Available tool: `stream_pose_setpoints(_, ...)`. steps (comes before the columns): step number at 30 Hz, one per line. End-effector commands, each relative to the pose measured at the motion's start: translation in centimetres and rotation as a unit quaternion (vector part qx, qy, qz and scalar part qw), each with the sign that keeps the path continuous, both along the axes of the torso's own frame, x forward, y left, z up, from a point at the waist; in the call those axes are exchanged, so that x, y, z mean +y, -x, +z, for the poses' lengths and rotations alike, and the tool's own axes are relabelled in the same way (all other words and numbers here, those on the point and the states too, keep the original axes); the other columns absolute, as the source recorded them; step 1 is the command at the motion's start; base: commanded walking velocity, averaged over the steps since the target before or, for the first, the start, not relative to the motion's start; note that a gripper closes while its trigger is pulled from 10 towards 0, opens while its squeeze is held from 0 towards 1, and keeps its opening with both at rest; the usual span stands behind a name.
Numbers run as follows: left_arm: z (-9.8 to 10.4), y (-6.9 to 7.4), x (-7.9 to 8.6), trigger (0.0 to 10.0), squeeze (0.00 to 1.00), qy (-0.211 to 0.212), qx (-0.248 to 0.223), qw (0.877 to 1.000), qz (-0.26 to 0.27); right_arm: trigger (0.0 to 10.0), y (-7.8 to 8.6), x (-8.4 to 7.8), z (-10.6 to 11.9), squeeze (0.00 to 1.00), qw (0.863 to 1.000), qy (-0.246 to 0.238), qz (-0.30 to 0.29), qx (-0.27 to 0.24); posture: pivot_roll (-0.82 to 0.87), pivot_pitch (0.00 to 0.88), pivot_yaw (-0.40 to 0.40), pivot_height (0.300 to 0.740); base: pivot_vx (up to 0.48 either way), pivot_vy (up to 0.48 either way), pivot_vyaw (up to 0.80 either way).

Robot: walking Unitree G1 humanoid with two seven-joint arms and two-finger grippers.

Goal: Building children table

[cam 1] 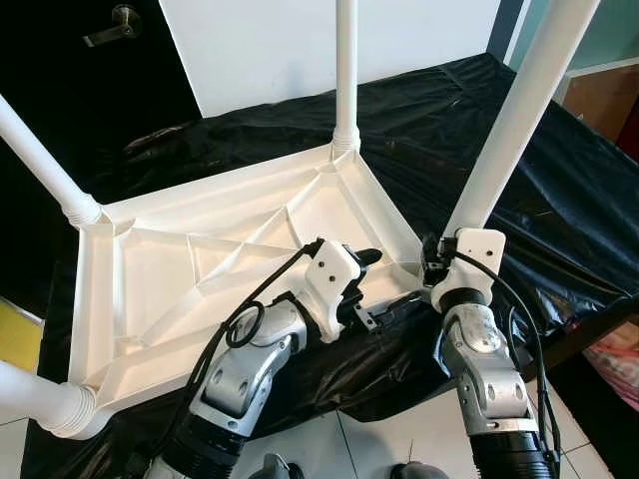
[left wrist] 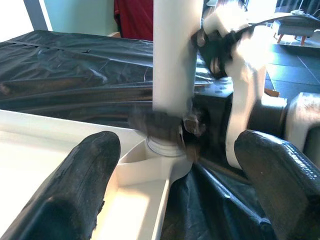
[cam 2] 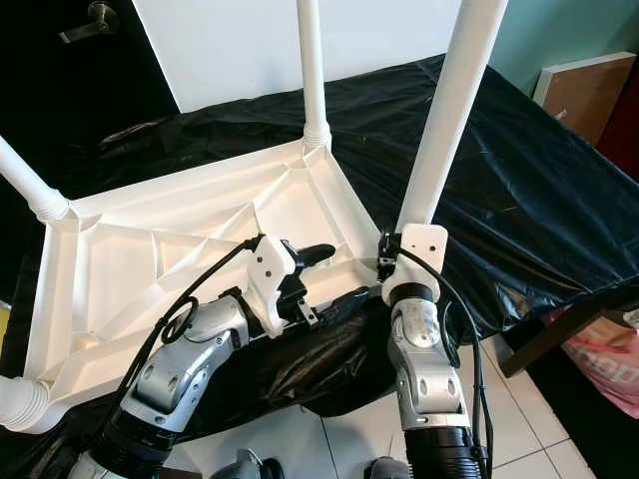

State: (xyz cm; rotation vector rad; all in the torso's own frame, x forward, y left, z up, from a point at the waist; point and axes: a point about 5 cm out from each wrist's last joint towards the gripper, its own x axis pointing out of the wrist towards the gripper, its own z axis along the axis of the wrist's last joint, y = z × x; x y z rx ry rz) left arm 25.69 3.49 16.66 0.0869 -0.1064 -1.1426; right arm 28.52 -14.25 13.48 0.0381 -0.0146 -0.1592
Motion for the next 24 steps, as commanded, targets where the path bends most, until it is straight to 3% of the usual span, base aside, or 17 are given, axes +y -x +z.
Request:
stream_pose_setpoints(1, 0.2, 0.0, 0.0, 10.0, 0.00, -0.002, -0.006, 1.000, 0.010, 10.0, 0.2, -0.5, -1.0, 1.00, 1.000, -0.008, 0.001, 0.023, -0.11, 0.082, 0.064, 0.740, 0.000, 0.000, 0.00)
stream_pose_setpoints(11, 0.1, 0.0, -0.1, 10.0, 0.00, -0.001, -0.005, 1.000, 0.011, 10.0, 0.2, -1.5, -0.4, 1.00, 0.998, -0.003, 0.056, -0.005, -0.12, 0.082, 0.062, 0.740, 0.000, 0.000, 0.00)
stream_pose_setpoints(12, 0.1, 0.0, -0.1, 10.0, 0.00, -0.001, -0.005, 1.000, 0.011, 10.0, 0.2, -1.7, -0.2, 1.00, 0.996, -0.001, 0.091, -0.012, -0.12, 0.083, 0.064, 0.740, 0.000, 0.000, 0.00)
stream_pose_setpoints(13, 0.1, 0.0, -0.2, 10.0, 0.00, -0.001, -0.005, 1.000, 0.011, 10.0, 0.3, -2.0, 0.0, 0.00, 0.991, 0.002, 0.130, -0.019, -0.12, 0.085, 0.065, 0.740, 0.000, 0.000, 0.00)
stream_pose_setpoints(14, 0.1, 0.0, -0.2, 10.0, 0.00, -0.001, -0.005, 1.000, 0.011, 10.0, 0.3, -2.0, 0.0, 0.00, 0.991, 0.002, 0.130, -0.019, -0.12, 0.085, 0.065, 0.740, 0.000, 0.000, 0.00)
stream_pose_setpoints(16, 0.1, -0.1, -0.2, 10.0, 0.00, -0.001, -0.006, 1.000, 0.010, 10.0, 0.3, -2.4, 0.3, 0.00, 0.979, 0.015, 0.203, -0.028, -0.12, 0.086, 0.067, 0.740, 0.000, 0.000, 0.00)
stream_pose_setpoints(20, 0.1, -0.1, -0.2, 10.0, 0.00, -0.001, -0.006, 1.000, 0.010, 10.0, 0.3, -2.4, 0.6, 0.00, 0.967, 0.031, 0.250, -0.033, -0.12, 0.087, 0.070, 0.740, 0.000, 0.000, 0.00)
stream_pose_setpoints(21, 0.2, -0.2, -0.1, 10.0, 0.00, -0.001, -0.007, 1.000, 0.011, 10.0, 0.1, -2.8, 0.7, 0.00, 0.958, 0.040, 0.284, -0.031, -0.12, 0.086, 0.071, 0.740, 0.000, 0.000, 0.00)
stream_pose_setpoints(23, 0.2, -0.2, -0.1, 10.0, 0.00, -0.001, -0.007, 1.000, 0.011, 10.0, 0.1, -2.8, 0.7, 0.00, 0.958, 0.040, 0.284, -0.031, -0.12, 0.086, 0.071, 0.740, 0.000, 0.000, 0.00)
stream_pose_setpoints(24, 0.2, -0.2, -0.1, 10.0, 0.00, 0.000, -0.008, 1.000, 0.012, 10.0, -0.2, -3.0, 0.8, 0.00, 0.949, 0.048, 0.309, -0.028, -0.12, 0.086, 0.072, 0.740, 0.000, 0.000, 0.00)
